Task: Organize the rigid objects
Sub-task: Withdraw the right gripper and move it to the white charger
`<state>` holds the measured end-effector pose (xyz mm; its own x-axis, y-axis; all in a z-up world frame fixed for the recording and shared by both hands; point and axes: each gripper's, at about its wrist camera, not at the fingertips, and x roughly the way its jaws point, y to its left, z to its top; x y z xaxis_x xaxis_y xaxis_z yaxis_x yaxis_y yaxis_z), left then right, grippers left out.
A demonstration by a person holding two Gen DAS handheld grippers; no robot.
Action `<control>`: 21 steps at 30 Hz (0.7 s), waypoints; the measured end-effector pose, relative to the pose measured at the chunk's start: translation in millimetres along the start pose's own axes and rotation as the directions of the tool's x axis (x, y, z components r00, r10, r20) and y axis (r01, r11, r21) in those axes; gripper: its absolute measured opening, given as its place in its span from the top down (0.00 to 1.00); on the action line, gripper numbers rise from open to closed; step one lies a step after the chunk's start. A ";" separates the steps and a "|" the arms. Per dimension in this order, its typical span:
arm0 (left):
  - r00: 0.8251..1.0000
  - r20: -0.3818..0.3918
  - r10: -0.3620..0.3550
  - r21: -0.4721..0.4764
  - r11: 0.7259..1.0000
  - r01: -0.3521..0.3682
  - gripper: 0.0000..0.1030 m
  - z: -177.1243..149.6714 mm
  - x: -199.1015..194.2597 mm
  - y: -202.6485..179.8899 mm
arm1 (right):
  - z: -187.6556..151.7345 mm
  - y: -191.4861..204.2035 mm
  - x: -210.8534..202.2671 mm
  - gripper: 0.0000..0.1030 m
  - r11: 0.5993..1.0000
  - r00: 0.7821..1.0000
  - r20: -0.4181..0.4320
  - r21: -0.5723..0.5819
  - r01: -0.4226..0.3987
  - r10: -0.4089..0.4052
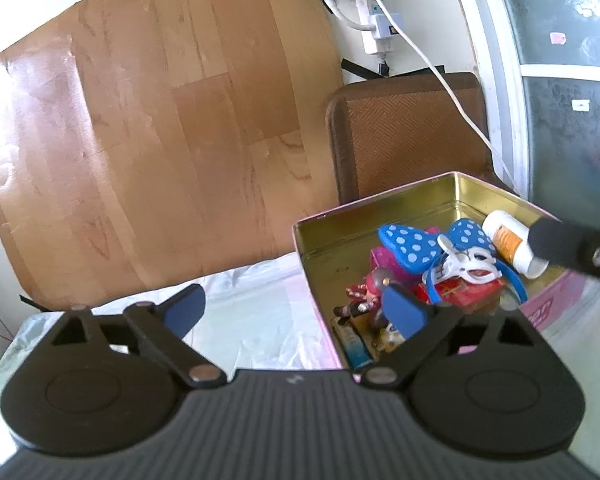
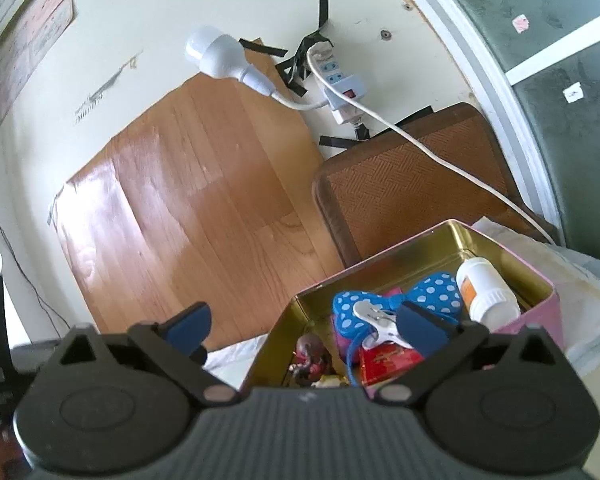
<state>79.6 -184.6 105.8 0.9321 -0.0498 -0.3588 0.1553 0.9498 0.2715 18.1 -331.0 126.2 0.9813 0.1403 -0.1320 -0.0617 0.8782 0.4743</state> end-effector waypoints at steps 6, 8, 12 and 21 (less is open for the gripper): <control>1.000 -0.012 0.018 -0.009 1.000 -0.018 0.00 -6.5 -6.2 4.2 | -0.2 -1.2 -5.5 0.01 0.998 1.000 -0.006 0.061 -0.006 0.007; 1.000 -0.016 0.022 -0.015 1.000 -0.022 0.00 -8.6 -6.7 7.7 | -1.4 1.8 -5.9 0.01 0.999 1.000 -0.008 0.053 -0.003 0.003; 0.999 -0.024 0.026 -0.037 0.999 -0.026 0.00 -13.0 -8.3 15.8 | -4.8 11.1 -4.8 0.00 1.000 1.000 -0.018 0.030 -0.009 0.009; 0.996 -0.090 -0.022 -0.176 0.984 0.006 0.00 -58.5 11.8 73.4 | -29.2 67.4 17.0 0.01 0.983 0.993 -0.093 -0.158 -0.091 0.077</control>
<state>82.8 -97.4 69.3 0.8952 -0.0432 -0.4435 0.1012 0.9890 0.1080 25.2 -256.1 130.6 0.9525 0.2489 -0.1753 -0.1784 0.9229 0.3412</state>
